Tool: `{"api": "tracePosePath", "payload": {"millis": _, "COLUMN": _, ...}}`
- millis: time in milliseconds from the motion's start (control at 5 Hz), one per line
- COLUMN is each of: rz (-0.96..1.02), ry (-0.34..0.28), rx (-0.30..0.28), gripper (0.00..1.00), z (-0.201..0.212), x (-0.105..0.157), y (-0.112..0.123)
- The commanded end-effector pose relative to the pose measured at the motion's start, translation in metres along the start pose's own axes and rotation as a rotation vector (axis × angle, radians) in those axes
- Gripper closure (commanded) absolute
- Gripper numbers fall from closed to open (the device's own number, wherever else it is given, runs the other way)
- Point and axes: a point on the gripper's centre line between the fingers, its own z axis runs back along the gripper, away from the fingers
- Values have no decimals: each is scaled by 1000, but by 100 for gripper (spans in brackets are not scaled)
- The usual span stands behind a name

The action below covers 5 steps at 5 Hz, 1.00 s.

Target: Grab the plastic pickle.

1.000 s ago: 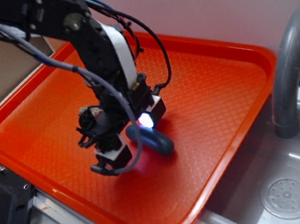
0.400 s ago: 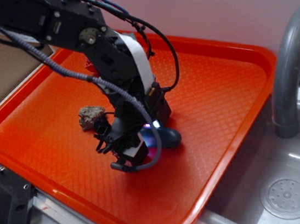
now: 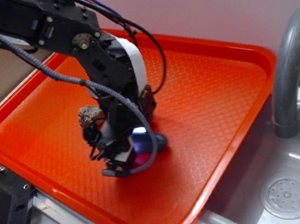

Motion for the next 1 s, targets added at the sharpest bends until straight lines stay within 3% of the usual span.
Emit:
{"api": "tracePosePath", "payload": {"millis": 0, "rz": 507, "ry": 21, "rx": 77, "gripper": 100, "z": 96, "x": -32, "y": 1}}
{"api": "tracePosePath", "payload": {"millis": 200, "rz": 762, "ry": 93, "rx": 151, "gripper": 100, "z": 130, "x": -50, "y": -4}}
{"api": "tracePosePath", "payload": {"millis": 400, "rz": 1017, "ry": 43, "rx": 108, "gripper": 100, "z": 155, "x": -67, "y": -12}}
{"api": "tracePosePath", "payload": {"millis": 600, "rz": 1261, "ry": -45, "rx": 75, "gripper": 100, "z": 177, "x": -80, "y": -12}}
{"api": "tracePosePath", "payload": {"millis": 800, "rz": 1324, "ry": -171, "rx": 27, "gripper": 100, "z": 188, "x": -90, "y": -4}}
